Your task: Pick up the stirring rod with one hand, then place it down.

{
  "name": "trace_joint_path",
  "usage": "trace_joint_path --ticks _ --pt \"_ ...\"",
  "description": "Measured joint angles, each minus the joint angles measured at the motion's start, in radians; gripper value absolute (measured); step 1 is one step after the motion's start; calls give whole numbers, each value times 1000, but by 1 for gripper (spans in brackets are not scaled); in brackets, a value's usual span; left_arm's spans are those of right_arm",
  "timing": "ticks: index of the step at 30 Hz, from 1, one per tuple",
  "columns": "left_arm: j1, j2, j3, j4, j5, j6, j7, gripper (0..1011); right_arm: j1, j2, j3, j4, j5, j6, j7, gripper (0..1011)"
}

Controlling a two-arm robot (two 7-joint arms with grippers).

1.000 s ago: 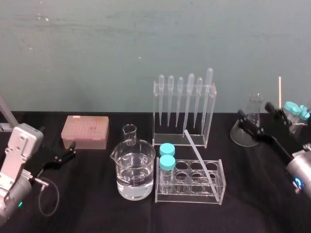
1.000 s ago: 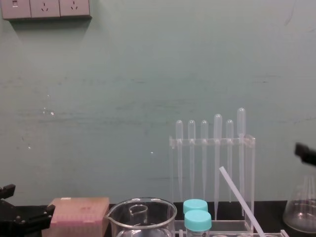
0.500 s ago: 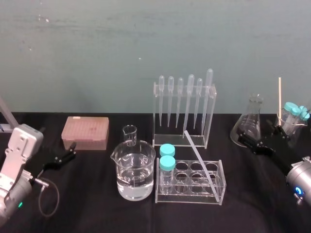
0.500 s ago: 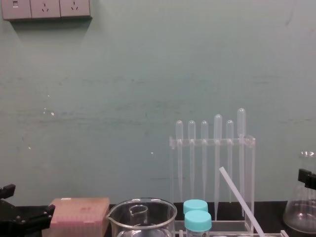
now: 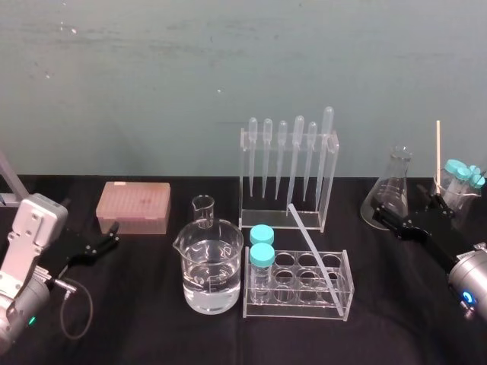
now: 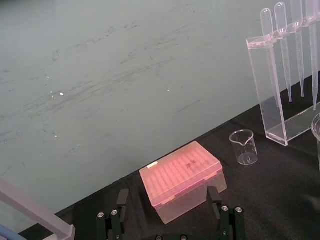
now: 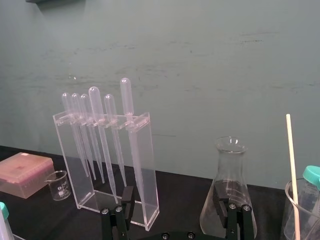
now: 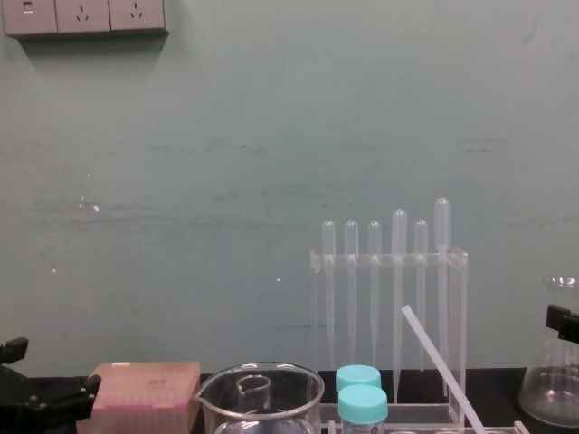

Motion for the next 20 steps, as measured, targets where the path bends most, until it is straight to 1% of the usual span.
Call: trace_joint_path --ticks 20 --pt "0 0 0 0 0 0 0 1000 1 0 0 0 0 -4 2 1003"
